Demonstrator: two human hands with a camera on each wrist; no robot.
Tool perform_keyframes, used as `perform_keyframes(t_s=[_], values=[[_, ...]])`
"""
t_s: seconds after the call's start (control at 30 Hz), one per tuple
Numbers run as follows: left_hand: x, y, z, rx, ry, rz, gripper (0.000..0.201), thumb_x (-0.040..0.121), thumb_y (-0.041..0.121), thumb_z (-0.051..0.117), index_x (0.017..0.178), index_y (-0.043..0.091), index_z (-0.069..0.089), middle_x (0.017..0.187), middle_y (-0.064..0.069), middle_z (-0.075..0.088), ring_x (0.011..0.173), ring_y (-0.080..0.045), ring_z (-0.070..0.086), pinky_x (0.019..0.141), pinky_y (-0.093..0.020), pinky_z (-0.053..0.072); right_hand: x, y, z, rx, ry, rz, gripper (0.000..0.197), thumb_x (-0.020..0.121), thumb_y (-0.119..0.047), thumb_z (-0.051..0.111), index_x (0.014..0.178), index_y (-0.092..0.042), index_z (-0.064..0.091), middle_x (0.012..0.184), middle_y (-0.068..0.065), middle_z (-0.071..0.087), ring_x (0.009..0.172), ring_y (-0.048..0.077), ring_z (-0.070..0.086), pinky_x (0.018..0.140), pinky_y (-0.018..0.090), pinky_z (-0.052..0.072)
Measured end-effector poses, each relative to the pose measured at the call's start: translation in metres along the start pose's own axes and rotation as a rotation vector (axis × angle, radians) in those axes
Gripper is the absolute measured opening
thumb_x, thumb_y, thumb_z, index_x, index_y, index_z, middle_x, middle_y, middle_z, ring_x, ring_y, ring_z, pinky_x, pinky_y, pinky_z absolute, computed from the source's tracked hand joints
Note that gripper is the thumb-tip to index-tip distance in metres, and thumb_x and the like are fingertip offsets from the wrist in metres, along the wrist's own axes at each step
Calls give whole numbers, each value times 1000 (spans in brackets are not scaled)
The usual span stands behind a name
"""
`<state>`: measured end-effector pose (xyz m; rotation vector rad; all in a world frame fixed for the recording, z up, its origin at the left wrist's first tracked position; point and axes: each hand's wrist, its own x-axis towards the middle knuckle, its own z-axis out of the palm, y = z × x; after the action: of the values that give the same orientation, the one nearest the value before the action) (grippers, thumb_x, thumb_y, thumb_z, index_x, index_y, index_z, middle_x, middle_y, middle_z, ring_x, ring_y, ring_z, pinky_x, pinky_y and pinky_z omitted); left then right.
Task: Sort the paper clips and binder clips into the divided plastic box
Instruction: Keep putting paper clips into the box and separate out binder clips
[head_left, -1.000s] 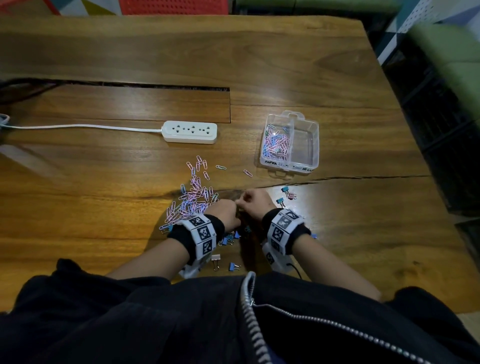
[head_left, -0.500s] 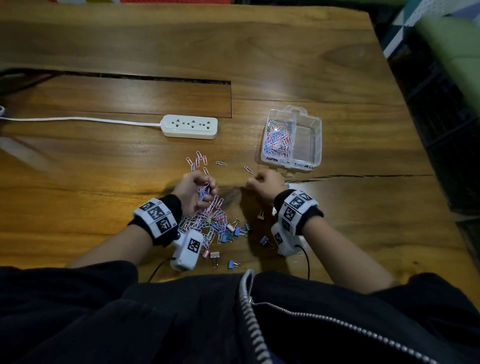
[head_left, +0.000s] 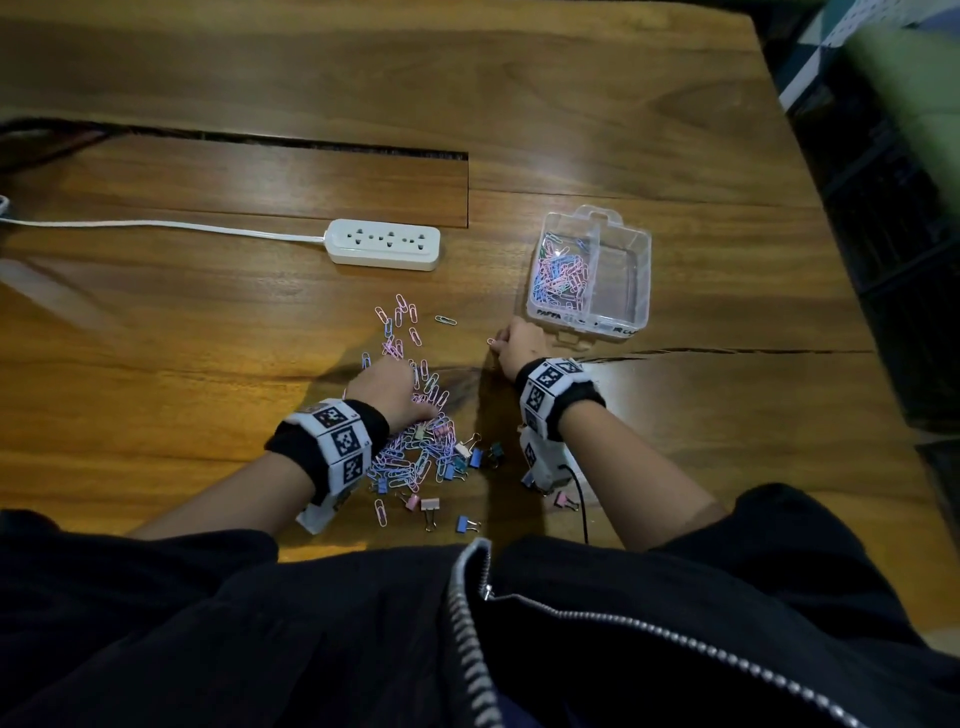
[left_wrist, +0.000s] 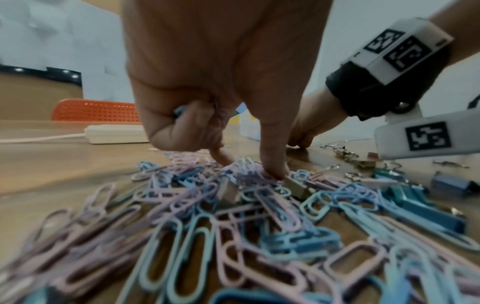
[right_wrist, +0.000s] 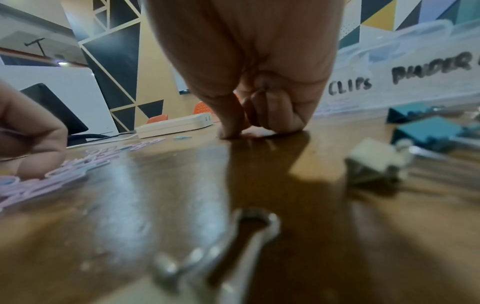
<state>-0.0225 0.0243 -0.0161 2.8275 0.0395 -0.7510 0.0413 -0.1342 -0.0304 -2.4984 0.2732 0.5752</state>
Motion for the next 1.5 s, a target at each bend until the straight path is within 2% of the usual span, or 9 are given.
perform_keyframes(t_s=[0.17,0.33,0.43,0.6,0.73,0.9,1.1,1.3,1.5], values=[[2,8,4,-82,-112,50,42,89,28,58,55,6,46,56,-4,42,61,-26,49,70,-35,51,-7,6,-3,-43,-64,-30,18,90,-16,54,95,1,60,103,14,63,83,18,55,73,26,44],[-1,6,-2,-277,-128,98,27,95,25,46,76,6,50,61,-6,43,51,-21,41,51,-27,36,-32,15,-2,348,-104,-101,10,90,-5,50,87,-15,48,74,-6,45,74,11,46,64,19,39],[0,-3,-6,-509,-149,115,26,95,27,45,75,11,49,65,-2,46,48,-14,37,46,-24,34,-35,16,2,753,-234,37,23,90,6,39,93,-11,54,74,-1,46,60,10,41,45,16,36],[5,-12,-15,-984,-183,20,24,96,19,39,73,14,46,63,1,42,48,-10,36,39,-17,33,-40,6,5,967,-309,187,32,92,1,32,67,-10,50,62,2,42,51,9,34,42,16,29],[4,-18,-17,-1485,-265,-70,27,89,8,31,64,12,40,56,0,47,37,-6,40,34,-13,31,-46,-3,13,632,-296,21,27,97,-20,41,71,-14,47,67,-1,44,57,12,41,48,19,31],[2,-22,-16,-1696,-269,-135,29,87,9,26,63,11,42,53,-1,54,37,-9,42,33,-11,32,-48,-6,23,132,-231,-182,19,91,-20,52,105,-7,54,86,1,52,82,16,49,52,15,32],[4,-29,-20,-1281,-195,-154,30,94,20,35,66,16,46,60,3,37,33,-3,32,31,-11,24,-51,-1,23,-73,-305,-318,42,78,-19,69,116,-17,52,121,9,55,111,23,52,95,37,45],[-5,-30,-13,-319,12,31,22,87,35,58,73,18,53,72,4,58,66,-11,54,53,-18,38,-53,-3,23,-218,-259,-390,26,88,-22,56,112,-13,56,118,10,54,110,25,51,95,37,43],[-10,-23,-8,45,74,117,45,74,53,65,102,18,57,100,1,52,89,-15,52,76,-26,44,-51,4,19,-255,-258,-357,19,89,-21,52,102,-7,53,114,9,50,101,22,51,91,32,45]])
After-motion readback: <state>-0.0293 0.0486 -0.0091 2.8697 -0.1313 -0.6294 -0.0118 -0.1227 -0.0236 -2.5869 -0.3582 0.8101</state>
